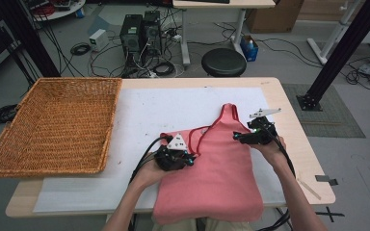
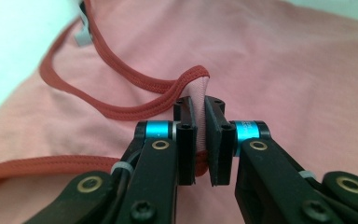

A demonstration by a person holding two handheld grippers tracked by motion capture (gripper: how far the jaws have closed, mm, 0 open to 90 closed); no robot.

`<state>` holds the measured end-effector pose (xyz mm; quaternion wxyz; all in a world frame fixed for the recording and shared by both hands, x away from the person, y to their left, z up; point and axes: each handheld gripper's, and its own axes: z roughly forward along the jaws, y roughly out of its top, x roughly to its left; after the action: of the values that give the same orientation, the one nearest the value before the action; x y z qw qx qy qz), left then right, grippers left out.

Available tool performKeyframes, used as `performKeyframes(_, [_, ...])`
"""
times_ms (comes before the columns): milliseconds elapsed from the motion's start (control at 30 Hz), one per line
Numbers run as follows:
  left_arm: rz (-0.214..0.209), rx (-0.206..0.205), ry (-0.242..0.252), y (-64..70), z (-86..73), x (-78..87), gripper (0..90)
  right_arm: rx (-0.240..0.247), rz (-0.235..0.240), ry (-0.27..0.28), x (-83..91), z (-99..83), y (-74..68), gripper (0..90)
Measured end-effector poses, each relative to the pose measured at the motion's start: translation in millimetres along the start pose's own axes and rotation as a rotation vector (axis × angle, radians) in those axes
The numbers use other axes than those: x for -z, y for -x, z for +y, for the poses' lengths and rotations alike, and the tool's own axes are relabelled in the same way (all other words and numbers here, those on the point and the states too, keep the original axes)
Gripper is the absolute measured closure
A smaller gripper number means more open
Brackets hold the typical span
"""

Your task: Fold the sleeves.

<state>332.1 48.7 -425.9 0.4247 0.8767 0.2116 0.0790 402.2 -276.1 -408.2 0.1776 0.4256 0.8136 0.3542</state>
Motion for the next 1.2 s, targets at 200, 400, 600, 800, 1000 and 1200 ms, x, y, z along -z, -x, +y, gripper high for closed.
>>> performKeyframes(200, [-0.038, 0.035, -0.061, 2.4, -11.7, -12.2, 75.9, -0.034, 0.038, -0.008, -1.1, 7.3, 7.4, 23.9])
performKeyframes(400, [-0.079, -0.010, -0.061, 6.5, -12.9, -9.5, 59.4, -0.033, 0.069, -0.009, -10.1, 26.9, 21.7, 31.1])
performKeyframes(600, [0.044, 0.080, 0.101, 4.8, -7.8, 17.3, 49.8, -0.016, 0.016, -0.003, -32.6, 48.4, 36.4, 39.9])
performKeyframes(800, [0.121, 0.125, 0.155, -1.2, -11.5, 40.6, 49.1, -0.032, -0.029, -0.065, -67.6, 64.4, 54.6, 42.8])
performKeyframes(1000, [0.165, 0.155, 0.135, -4.1, -20.6, 48.9, 49.1, -0.050, 0.019, -0.064, -89.9, 73.1, 63.1, 53.4])
performKeyframes(1200, [0.186, 0.183, 0.133, -3.9, -29.3, 50.6, 48.6, -0.040, 0.053, -0.109, -106.0, 68.6, 62.3, 78.7])
